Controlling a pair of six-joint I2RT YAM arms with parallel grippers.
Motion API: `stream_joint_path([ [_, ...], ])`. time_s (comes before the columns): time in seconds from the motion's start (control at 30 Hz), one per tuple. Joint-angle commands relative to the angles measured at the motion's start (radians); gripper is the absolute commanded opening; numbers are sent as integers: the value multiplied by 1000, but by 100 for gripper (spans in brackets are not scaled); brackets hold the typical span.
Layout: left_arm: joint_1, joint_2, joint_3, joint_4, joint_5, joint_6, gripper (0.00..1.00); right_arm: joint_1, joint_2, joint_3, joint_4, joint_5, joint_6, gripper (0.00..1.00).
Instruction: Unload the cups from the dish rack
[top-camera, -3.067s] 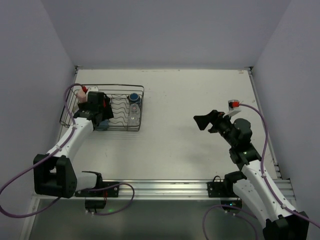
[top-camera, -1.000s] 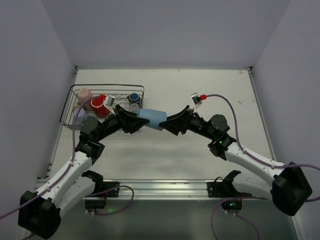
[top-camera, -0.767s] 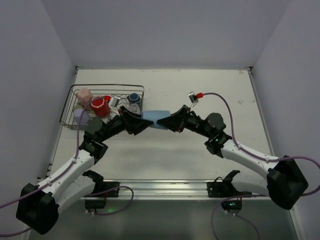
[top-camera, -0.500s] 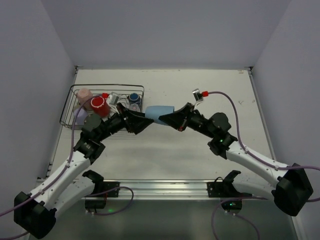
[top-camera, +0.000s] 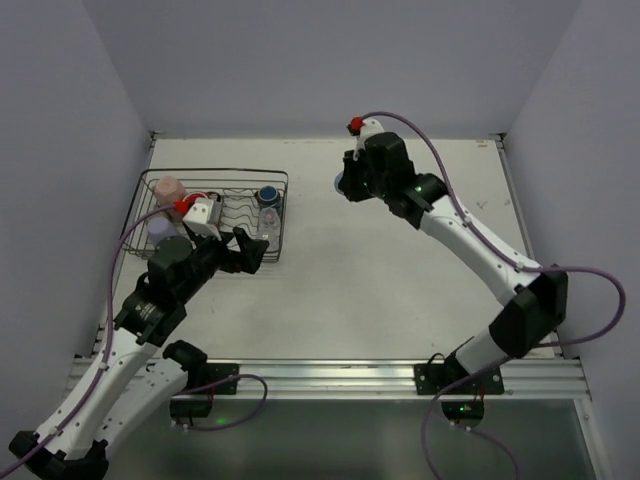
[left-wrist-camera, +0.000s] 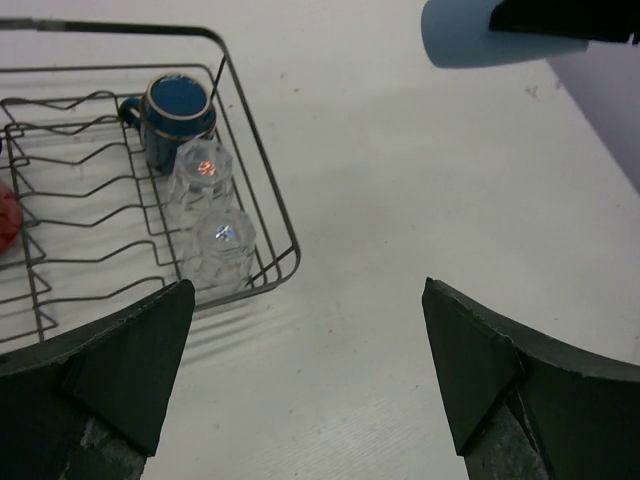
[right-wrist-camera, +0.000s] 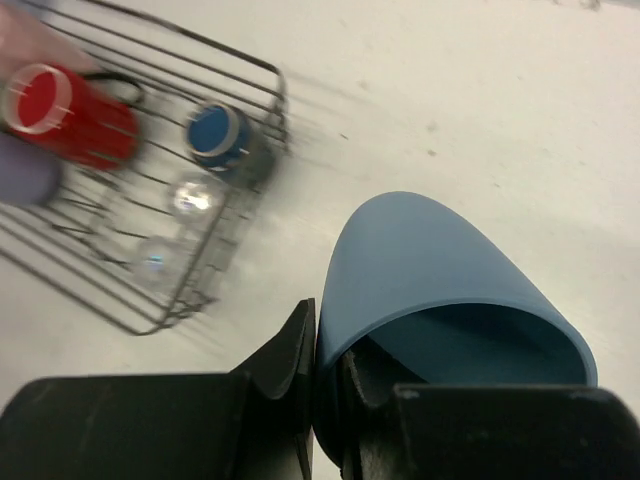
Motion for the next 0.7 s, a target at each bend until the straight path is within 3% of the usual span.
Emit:
stream_joint_path([
  [0.0, 0, -13, -26, -73, -67, 87, 100, -37, 202, 182, -337, 104, -188, 0],
  [0.13, 5, -2, -12, -50, -29, 105, 100, -57, 387, 325, -428, 125, -256, 0],
  [0.27, 11, -8, -18, -48, 21, 110, 100, -99, 473, 391, -433, 80, -280, 0],
  [0.53, 10, -30, -26, -38, 54, 110, 100, -128, 542, 387, -431, 40, -328, 0],
  [0.67, 10, -30, -27, -39, 50, 112, 100, -142, 564, 345, -393, 4, -339, 5],
])
